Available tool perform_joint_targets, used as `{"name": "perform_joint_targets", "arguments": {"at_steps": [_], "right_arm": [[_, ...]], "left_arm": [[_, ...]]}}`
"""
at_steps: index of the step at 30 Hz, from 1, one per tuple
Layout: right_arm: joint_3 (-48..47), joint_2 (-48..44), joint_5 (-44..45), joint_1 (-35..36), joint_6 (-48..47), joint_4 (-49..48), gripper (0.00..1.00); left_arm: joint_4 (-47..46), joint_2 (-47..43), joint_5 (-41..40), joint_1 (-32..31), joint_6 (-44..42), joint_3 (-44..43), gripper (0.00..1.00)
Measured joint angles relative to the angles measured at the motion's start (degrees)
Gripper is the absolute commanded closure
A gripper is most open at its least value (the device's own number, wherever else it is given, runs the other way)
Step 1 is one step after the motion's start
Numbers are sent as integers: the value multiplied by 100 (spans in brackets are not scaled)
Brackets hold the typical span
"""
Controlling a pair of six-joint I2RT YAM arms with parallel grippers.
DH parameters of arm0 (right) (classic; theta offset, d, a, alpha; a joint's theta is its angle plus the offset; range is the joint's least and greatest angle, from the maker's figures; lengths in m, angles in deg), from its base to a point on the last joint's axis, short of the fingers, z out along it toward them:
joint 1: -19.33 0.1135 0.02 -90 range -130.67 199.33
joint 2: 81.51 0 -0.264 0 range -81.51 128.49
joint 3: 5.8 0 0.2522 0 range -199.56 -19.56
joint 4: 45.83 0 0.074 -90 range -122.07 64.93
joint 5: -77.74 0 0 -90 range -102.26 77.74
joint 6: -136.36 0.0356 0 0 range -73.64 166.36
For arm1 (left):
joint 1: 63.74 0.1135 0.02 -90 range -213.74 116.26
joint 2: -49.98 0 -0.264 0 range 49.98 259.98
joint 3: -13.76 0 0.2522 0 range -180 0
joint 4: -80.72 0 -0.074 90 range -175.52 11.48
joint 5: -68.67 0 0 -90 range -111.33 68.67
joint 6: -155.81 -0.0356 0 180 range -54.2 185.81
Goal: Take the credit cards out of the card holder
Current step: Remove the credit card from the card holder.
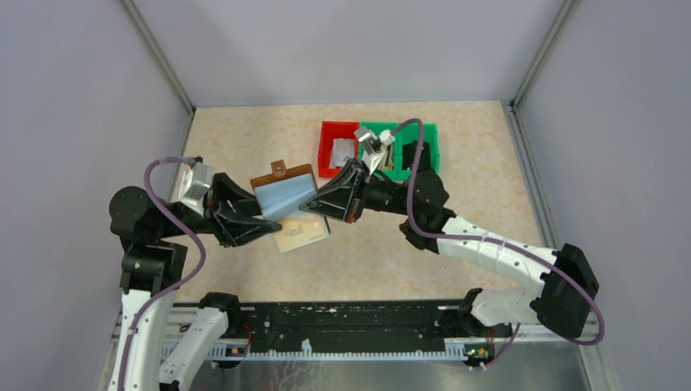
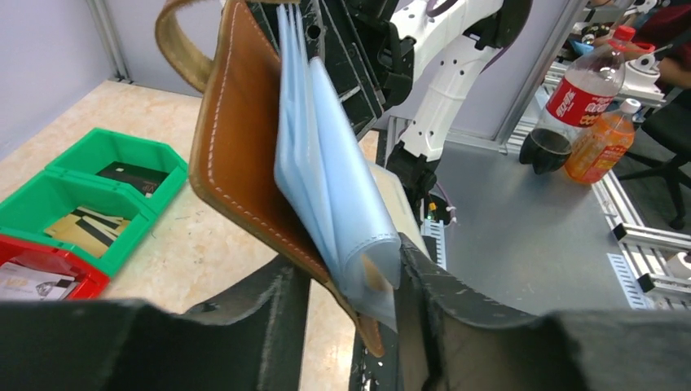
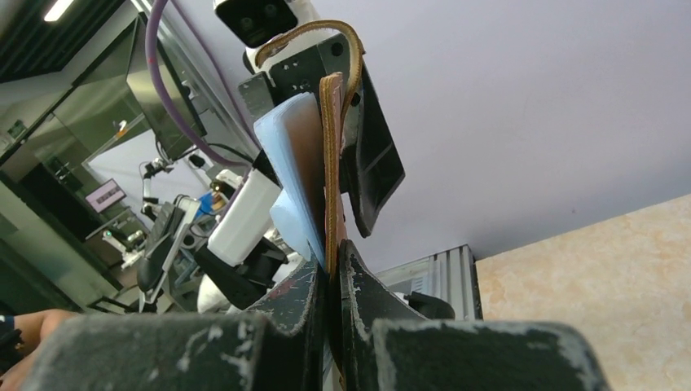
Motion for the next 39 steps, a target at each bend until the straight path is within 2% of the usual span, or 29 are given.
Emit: {"name": "perform_joint_targets", "arguments": {"at_steps": [4, 6, 7, 11, 16, 24, 33, 37, 39], "right_arm": [[0, 63, -57, 33, 35, -103, 97], [0, 85, -68, 33, 42, -114, 81], [0, 85, -70, 33, 44, -133, 74], [0, 85, -94, 48, 107, -249, 58], [42, 83, -116, 48, 111, -393, 50], [527, -92, -205, 50, 85, -516, 49], [662, -199, -195, 63, -33, -531, 74], [660, -254, -44, 72, -177, -400, 75], [660, -291, 37, 74, -243, -358, 71]], "left_arm": [[2, -2, -24, 0, 15, 66, 82], [-4, -2, -81, 0, 50, 66, 90], [-7, -2, -118, 0, 79, 66, 93], [-79, 20, -264, 0, 341, 74, 98], [-409, 72, -393, 0, 918, 175, 100], [-809, 179, -577, 0, 1650, 188, 100], [-1226, 302, -579, 0, 2496, 188, 100], [-1471, 313, -538, 0, 2896, 188, 100], [-1639, 328, -503, 0, 3112, 205, 100]]}}
